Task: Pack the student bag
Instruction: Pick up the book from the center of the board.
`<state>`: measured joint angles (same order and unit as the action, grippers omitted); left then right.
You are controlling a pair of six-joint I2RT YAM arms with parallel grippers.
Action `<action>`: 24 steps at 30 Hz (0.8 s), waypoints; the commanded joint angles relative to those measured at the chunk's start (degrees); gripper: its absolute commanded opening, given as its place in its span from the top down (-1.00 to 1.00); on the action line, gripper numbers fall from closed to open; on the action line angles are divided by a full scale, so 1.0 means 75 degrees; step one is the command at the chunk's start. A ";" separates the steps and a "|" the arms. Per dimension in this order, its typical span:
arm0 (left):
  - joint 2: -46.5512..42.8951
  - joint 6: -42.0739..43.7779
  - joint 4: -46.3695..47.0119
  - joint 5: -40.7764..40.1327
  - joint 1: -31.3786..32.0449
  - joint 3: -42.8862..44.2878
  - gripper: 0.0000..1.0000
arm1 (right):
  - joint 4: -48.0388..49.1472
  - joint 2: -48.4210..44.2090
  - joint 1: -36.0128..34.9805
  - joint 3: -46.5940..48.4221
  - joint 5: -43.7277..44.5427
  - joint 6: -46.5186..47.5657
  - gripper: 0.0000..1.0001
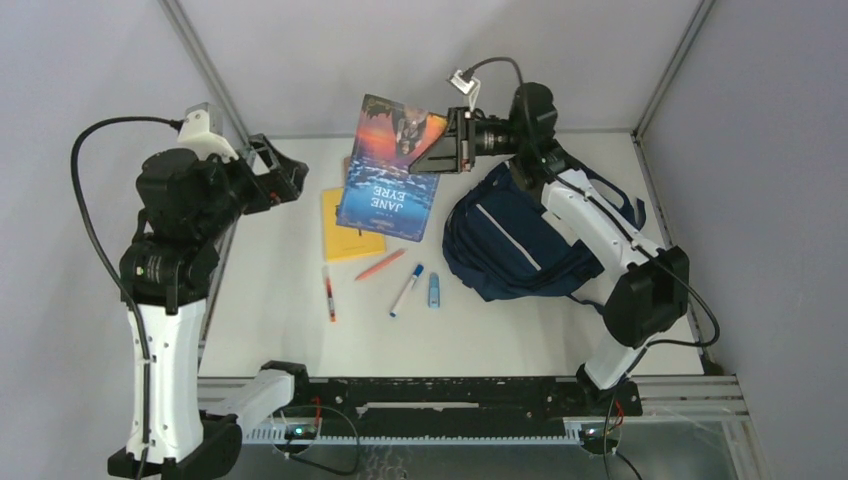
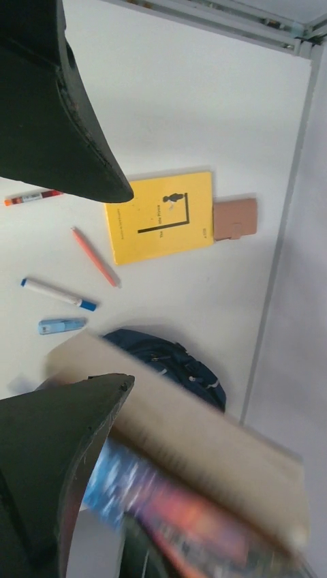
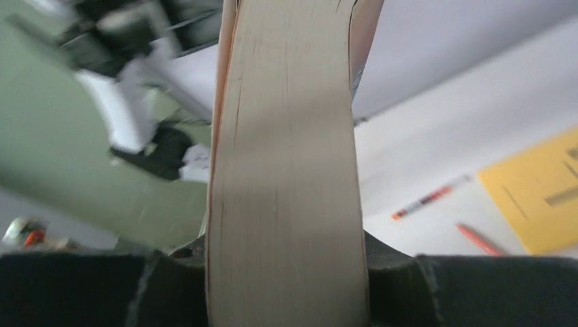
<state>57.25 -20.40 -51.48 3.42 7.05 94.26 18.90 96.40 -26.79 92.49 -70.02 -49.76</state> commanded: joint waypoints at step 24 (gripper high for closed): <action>0.0449 0.1127 -0.0157 0.3089 -0.0016 -0.0485 -1.00 | -0.9376 0.0395 0.0165 0.1983 0.0361 0.8528 1.00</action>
<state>59.33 -13.82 -53.30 20.25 7.05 91.07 -45.95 101.16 -26.09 101.41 -53.56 1.74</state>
